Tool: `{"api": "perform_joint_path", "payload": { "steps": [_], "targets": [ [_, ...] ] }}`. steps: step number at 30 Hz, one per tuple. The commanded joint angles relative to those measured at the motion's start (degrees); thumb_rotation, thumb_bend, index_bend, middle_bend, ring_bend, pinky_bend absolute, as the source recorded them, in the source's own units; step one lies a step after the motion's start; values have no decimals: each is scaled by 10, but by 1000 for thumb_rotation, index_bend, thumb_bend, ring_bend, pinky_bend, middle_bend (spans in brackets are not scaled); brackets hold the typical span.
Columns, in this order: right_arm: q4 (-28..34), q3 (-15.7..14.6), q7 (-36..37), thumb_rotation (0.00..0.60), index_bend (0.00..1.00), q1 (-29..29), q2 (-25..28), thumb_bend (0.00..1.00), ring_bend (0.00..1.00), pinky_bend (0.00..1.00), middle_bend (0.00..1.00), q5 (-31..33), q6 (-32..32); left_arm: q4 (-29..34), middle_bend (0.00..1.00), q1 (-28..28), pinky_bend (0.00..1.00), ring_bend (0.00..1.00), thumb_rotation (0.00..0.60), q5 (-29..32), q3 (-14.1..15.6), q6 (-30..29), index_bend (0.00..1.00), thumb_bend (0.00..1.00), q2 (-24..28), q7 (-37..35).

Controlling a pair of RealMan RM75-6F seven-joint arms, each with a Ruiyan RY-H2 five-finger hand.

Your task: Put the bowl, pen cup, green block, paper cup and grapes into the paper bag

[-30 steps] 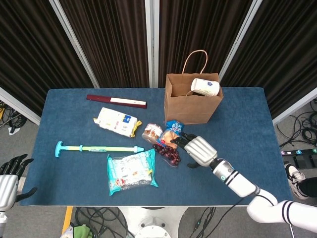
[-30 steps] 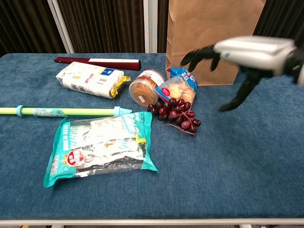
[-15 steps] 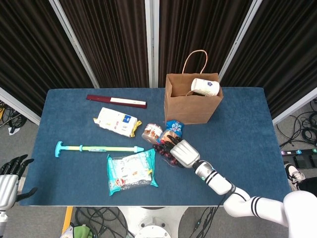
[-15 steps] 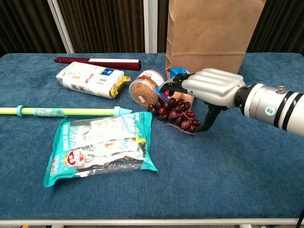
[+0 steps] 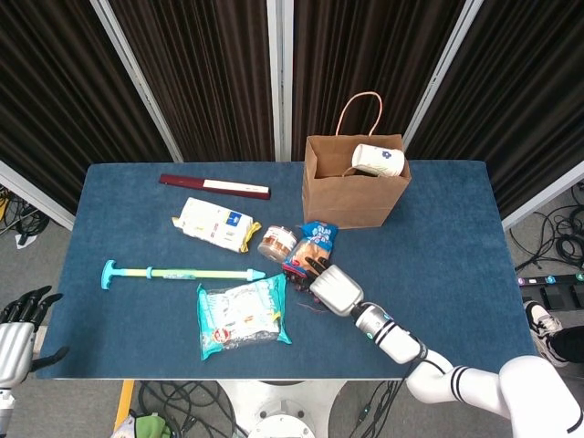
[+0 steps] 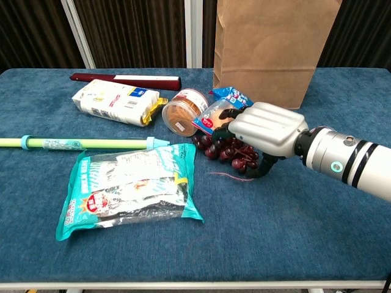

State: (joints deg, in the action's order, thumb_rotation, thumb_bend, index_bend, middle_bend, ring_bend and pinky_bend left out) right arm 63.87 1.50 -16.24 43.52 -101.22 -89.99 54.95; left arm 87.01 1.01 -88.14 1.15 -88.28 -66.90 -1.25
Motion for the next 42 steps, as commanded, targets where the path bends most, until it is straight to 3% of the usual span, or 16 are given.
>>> {"api": "perform_joint_path", "payload": {
  "steps": [1, 5, 9, 20, 32, 38, 42],
  "targets": [
    [-18, -6, 3, 600, 411, -1, -15, 175, 147, 254, 385, -12, 12, -2, 225, 2, 203, 151, 600, 0, 1, -1, 260, 1, -1, -2],
    [-38, -11, 14, 600, 574, -3, -28, 280, 217, 299, 468, -25, 30, -5, 225, 4, 203, 151, 600, 2, 2, -2, 260, 1, -2, -6],
    [-51, -13, 23, 600, 651, -6, -31, 367, 278, 352, 529, -37, 52, -9, 225, 6, 203, 151, 600, 1, 2, -5, 267, 2, -4, -11],
    [-44, -18, 48, 600, 699, -19, -7, 496, 335, 466, 571, -62, 108, -12, 225, 7, 203, 151, 600, -2, 2, -7, 270, 1, -6, -13],
    [117, 8, 93, 600, 703, -32, 111, 500, 335, 448, 576, -104, 216, -1, 225, 4, 203, 151, 600, -8, 0, -10, 270, 1, 1, -4],
    [211, 51, 106, 600, 703, -40, 197, 498, 336, 447, 576, -126, 289, 8, 225, 3, 203, 151, 600, -11, -2, -13, 270, 1, 9, 2],
    [259, 104, 113, 600, 702, -38, 257, 496, 335, 447, 577, -100, 308, 13, 225, 0, 203, 151, 600, -12, -2, -9, 270, 1, 11, 8]
  ]
}}
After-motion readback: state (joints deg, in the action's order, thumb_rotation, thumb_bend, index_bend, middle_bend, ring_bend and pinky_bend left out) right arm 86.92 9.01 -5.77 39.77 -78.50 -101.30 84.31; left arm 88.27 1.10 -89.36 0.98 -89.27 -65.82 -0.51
